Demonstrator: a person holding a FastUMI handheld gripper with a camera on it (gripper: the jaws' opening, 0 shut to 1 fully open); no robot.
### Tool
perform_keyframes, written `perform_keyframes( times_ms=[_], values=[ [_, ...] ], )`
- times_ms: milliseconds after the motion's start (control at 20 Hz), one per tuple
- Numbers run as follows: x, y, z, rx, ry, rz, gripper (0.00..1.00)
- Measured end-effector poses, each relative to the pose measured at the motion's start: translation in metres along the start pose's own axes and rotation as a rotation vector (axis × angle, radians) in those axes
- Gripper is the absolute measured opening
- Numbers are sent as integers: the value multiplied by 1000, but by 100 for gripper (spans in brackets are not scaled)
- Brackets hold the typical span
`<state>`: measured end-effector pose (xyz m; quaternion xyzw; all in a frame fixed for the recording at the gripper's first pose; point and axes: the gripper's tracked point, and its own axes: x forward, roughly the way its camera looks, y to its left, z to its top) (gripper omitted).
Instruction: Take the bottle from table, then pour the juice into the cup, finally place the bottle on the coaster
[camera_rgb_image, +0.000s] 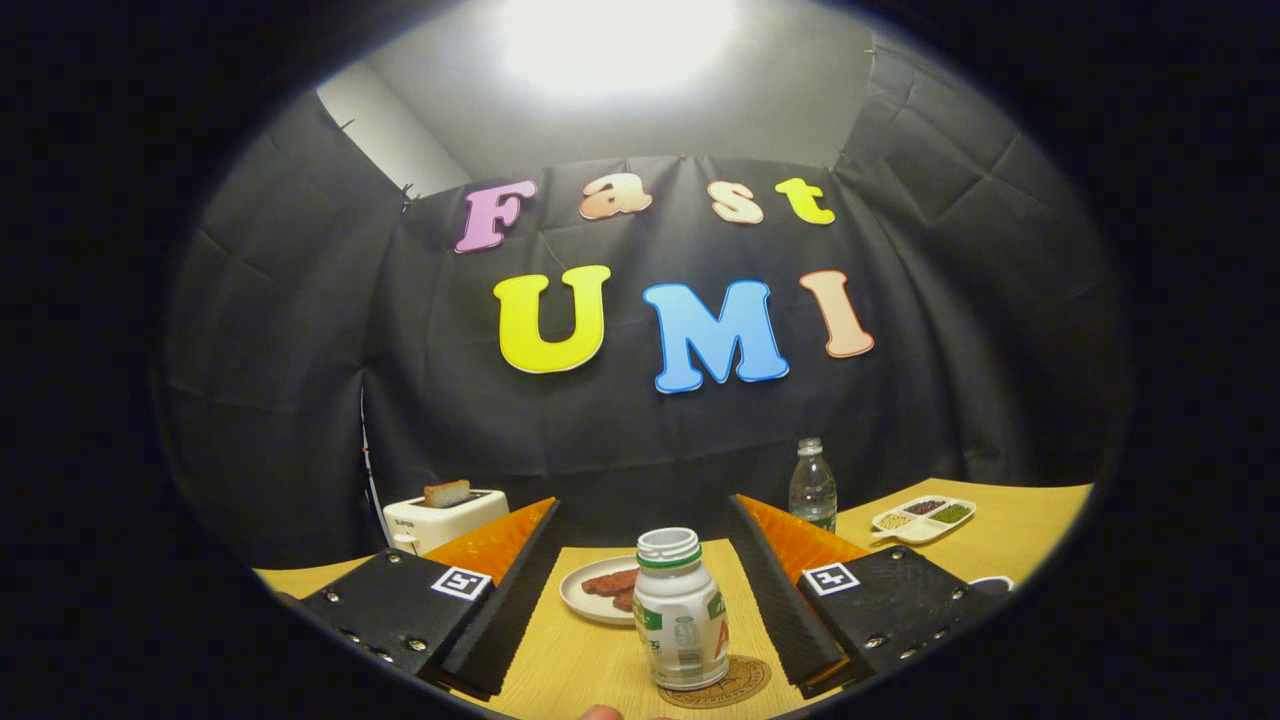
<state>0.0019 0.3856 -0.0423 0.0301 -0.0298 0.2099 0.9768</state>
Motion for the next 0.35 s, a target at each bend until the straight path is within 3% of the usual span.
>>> perform_keyframes(
  times_ms=[350],
  values=[
    [-30, -25, 52, -10, -76, -38, 97]
  ],
)
